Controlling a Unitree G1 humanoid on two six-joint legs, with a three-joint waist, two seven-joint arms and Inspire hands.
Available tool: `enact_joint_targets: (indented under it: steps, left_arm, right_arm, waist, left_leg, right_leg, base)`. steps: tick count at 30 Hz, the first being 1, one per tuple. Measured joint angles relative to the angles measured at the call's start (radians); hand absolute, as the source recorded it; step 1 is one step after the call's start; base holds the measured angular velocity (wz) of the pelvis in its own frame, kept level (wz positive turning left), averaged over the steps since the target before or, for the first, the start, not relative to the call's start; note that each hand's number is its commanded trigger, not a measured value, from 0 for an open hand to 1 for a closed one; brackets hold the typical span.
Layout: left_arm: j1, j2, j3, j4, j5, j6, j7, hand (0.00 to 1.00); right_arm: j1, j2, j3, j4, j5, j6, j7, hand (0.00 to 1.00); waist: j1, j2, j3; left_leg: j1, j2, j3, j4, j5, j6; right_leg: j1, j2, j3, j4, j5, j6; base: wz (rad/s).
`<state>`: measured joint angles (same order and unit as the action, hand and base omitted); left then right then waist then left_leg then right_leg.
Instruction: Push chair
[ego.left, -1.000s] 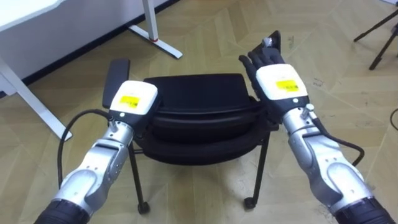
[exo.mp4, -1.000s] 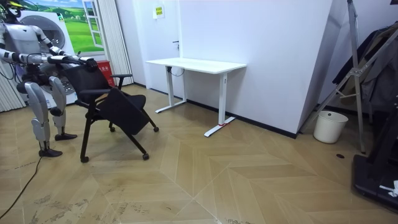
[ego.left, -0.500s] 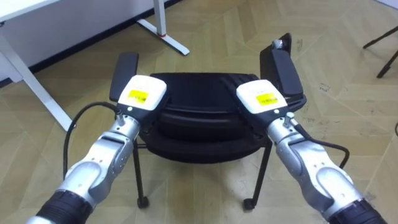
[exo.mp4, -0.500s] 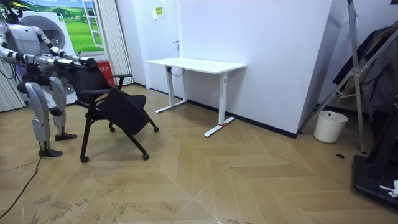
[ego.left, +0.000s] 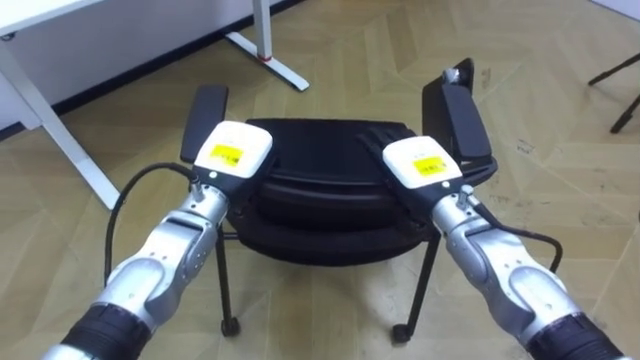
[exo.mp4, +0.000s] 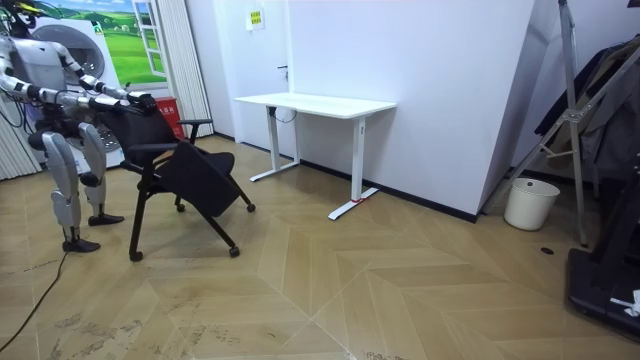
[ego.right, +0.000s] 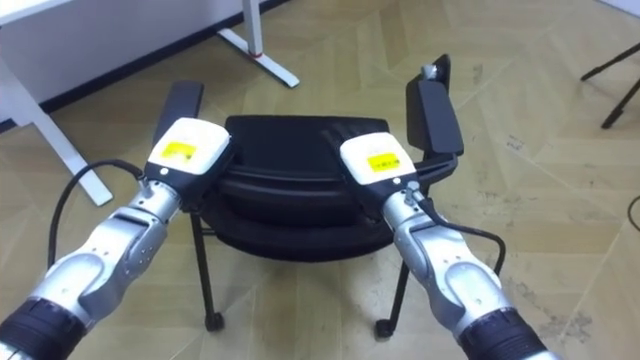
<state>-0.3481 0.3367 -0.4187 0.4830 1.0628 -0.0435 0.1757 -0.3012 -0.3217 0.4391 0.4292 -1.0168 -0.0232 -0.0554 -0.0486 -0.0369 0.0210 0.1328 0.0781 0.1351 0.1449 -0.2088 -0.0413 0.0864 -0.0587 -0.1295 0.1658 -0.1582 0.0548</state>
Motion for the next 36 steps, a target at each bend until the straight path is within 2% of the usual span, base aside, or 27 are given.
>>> enact_joint_targets:
  steps: [4, 5, 7, 12, 20, 27, 32, 36]
  left_arm:
    - [-0.002, -0.006, 0.000, -0.002, 0.001, 0.000, -0.014, 1.00]
    - [-0.002, -0.008, 0.000, -0.002, 0.001, 0.000, -0.015, 1.00]
    - [-0.002, -0.015, 0.000, 0.004, 0.004, 0.000, -0.016, 1.00]
    - [-0.001, -0.022, 0.001, 0.008, 0.016, -0.001, -0.015, 1.00]
    - [-0.001, -0.032, 0.001, 0.013, 0.018, 0.002, -0.031, 1.00]
    - [0.000, -0.055, 0.002, 0.053, 0.018, 0.003, -0.027, 1.00]
    - [0.000, -0.056, 0.003, 0.060, 0.018, 0.001, -0.027, 1.00]
    - [0.000, -0.064, 0.005, 0.081, 0.017, -0.004, -0.001, 1.00]
  right_arm:
    - [-0.001, 0.000, 0.000, 0.019, -0.001, 0.000, -0.020, 0.00]
    - [-0.001, 0.000, 0.000, 0.023, -0.001, 0.000, -0.023, 0.16]
    - [-0.001, 0.001, 0.001, 0.037, -0.002, -0.001, -0.039, 1.00]
    - [-0.006, 0.003, 0.001, 0.066, -0.007, -0.001, -0.076, 1.00]
    - [-0.012, 0.003, 0.003, 0.088, -0.012, -0.001, -0.079, 1.00]
    - [-0.014, 0.006, 0.012, 0.129, -0.035, -0.009, -0.120, 1.00]
    - [-0.016, 0.012, 0.012, 0.143, -0.036, -0.010, -0.129, 1.00]
    - [-0.016, 0.014, 0.012, 0.161, -0.032, -0.020, -0.140, 1.00]
  waist:
    - [0.001, 0.000, -0.0008]
    - [0.001, 0.000, -0.0008]
    - [0.001, 0.000, -0.0008]
    - [0.004, 0.004, -0.0020]
    - [0.004, 0.010, -0.0034]
    - [0.007, 0.023, -0.0049]
    - [0.009, 0.020, -0.0055]
    - [0.025, 0.009, -0.0036]
  left_leg:
    - [0.001, 0.000, -0.002, 0.001, 0.000, 0.000]
    - [0.002, 0.000, -0.003, 0.001, 0.000, 0.000]
    - [0.005, -0.001, -0.006, 0.003, 0.000, 0.000]
    - [0.001, -0.002, -0.007, 0.008, 0.000, 0.000]
    - [0.001, -0.001, -0.007, 0.013, 0.000, 0.000]
    - [0.020, -0.001, -0.008, 0.017, 0.000, 0.000]
    - [0.020, 0.002, -0.011, 0.020, 0.000, 0.000]
    - [0.010, 0.006, -0.010, 0.051, 0.000, 0.000]
  right_leg:
    - [0.004, -0.001, -0.011, 0.000, 0.000, 0.000]
    - [0.005, -0.001, -0.012, 0.000, 0.000, 0.000]
    - [0.011, -0.002, -0.014, -0.001, 0.000, 0.000]
    - [0.016, -0.002, -0.018, -0.016, 0.002, -0.003]
    - [0.018, -0.002, -0.018, -0.015, 0.003, -0.005]
    - [0.041, -0.002, -0.018, -0.016, 0.003, -0.006]
    - [0.043, -0.001, -0.022, -0.015, 0.004, -0.006]
    - [0.046, 0.000, -0.022, -0.011, 0.002, -0.009]
  base:
    - [0.01]
    - [0.05]
    - [0.04]
    - [0.00]
    - [0.00]
    - [0.00]
    - [0.00]
    - [0.00]
